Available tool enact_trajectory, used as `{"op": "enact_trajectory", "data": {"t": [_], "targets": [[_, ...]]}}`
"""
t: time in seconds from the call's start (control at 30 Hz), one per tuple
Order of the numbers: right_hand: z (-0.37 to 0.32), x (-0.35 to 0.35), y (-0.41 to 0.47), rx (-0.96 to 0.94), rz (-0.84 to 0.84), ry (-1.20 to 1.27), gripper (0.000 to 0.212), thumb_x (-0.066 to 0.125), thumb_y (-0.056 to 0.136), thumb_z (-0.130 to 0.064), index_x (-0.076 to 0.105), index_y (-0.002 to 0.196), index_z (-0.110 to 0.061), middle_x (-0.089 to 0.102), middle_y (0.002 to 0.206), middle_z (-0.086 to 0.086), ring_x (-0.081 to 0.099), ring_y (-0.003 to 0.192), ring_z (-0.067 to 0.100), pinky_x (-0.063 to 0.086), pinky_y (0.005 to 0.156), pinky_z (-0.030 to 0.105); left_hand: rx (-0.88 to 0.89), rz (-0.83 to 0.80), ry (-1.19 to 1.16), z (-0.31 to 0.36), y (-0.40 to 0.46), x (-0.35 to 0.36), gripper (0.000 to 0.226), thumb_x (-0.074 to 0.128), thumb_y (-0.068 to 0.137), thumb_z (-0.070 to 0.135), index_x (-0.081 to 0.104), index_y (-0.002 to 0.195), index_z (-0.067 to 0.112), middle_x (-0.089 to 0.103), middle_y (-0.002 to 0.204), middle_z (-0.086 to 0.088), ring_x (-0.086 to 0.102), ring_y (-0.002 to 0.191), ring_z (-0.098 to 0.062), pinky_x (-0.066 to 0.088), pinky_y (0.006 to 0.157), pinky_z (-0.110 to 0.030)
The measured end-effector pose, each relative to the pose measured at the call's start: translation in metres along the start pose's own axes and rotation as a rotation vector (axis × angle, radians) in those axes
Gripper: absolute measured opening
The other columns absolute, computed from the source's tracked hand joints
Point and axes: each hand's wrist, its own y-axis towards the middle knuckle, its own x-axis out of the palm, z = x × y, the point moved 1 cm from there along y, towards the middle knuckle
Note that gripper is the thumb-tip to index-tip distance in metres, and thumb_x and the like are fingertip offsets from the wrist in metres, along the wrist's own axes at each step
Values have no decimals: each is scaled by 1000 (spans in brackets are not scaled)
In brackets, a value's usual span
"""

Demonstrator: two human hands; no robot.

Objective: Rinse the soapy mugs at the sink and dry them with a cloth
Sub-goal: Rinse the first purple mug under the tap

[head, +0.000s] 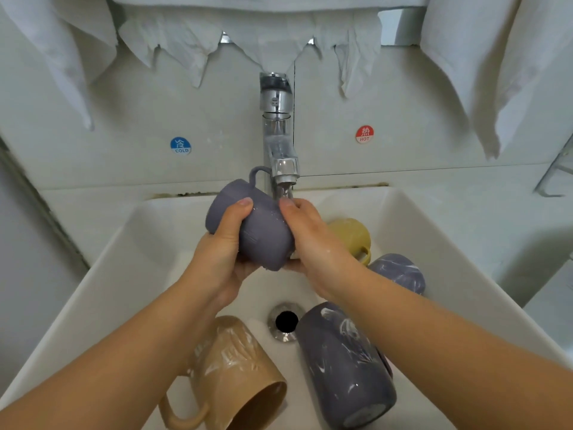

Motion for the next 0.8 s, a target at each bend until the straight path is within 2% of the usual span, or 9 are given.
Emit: {"op": "enact_trajectory", "data": {"t": [0.03, 0.1, 0.2, 0.27, 0.47, 0.57, 0.67, 0.73, 0.8], "targets": [[0, -1, 1, 61, -42, 53, 27, 41, 101, -39, 47, 122, -23, 61, 107, -1, 62, 90, 14, 57, 84, 39, -23, -24, -1, -1, -1, 1, 32, 60, 90, 35, 64, 112, 12, 76, 100, -5, 73, 90, -17, 61, 72, -36], [2, -3, 1, 96, -116, 89, 27, 39, 102, -39, 48, 124, -25, 62, 108, -2, 63, 92, 13, 55, 87, 46, -43, -43, -9, -2, -2, 1, 32, 58, 91, 37, 64, 112, 13, 76, 101, -5, 73, 91, -18, 61, 70, -35], [5, -7, 3, 120, -152, 140, 29, 37, 104, -34, 50, 128, -26, 62, 113, -4, 61, 95, 12, 53, 90, 48, -99, -56, -67, -1, -2, -2, 30, 56, 91, 38, 66, 106, 14, 76, 101, -6, 73, 88, -18, 60, 63, -32], [6, -11, 6, 137, -169, 177, 32, 35, 104, -31, 53, 130, -25, 62, 118, -3, 60, 102, 16, 53, 88, 48, -132, -68, -91, 0, -2, -2, 30, 54, 92, 38, 66, 105, 14, 75, 102, -6, 73, 88, -18, 61, 63, -31], [11, -17, 15, 246, -39, 142, 27, 46, 98, -28, 61, 117, -16, 67, 104, 7, 63, 93, 26, 57, 74, 46, -157, -110, -40, -5, -4, 1, 28, 56, 91, 31, 63, 109, 11, 76, 98, -6, 73, 86, -17, 61, 66, -33], [10, -16, 18, 197, -23, 40, 26, 44, 99, -28, 60, 115, -15, 66, 101, 8, 63, 89, 25, 57, 72, 42, -188, -51, -48, -6, -2, -1, 38, 61, 87, 36, 61, 117, 14, 73, 108, -7, 70, 98, -22, 59, 71, -39], [11, -11, 16, 29, -3, -117, 15, 48, 99, -26, 63, 101, -21, 67, 104, 5, 65, 99, 23, 54, 91, 44, -202, -45, -38, -6, -2, 0, 35, 59, 90, 42, 64, 111, 15, 75, 99, -5, 73, 87, -18, 55, 72, -35], [12, -7, 13, -94, -38, -227, 17, 55, 97, -26, 61, 111, -19, 67, 108, 4, 64, 101, 18, 52, 92, 34, -192, -57, -52, -5, -3, 1, 35, 61, 88, 42, 67, 104, 12, 76, 93, -6, 74, 81, -17, 56, 78, -36], [14, -7, 11, -96, -89, -226, 37, 61, 93, -27, 52, 128, -19, 63, 115, 3, 63, 102, 16, 51, 89, 27, -178, -56, -65, -3, -3, -1, 46, 67, 77, 45, 66, 108, 10, 76, 98, -10, 74, 86, -22, 56, 82, -40]]}}
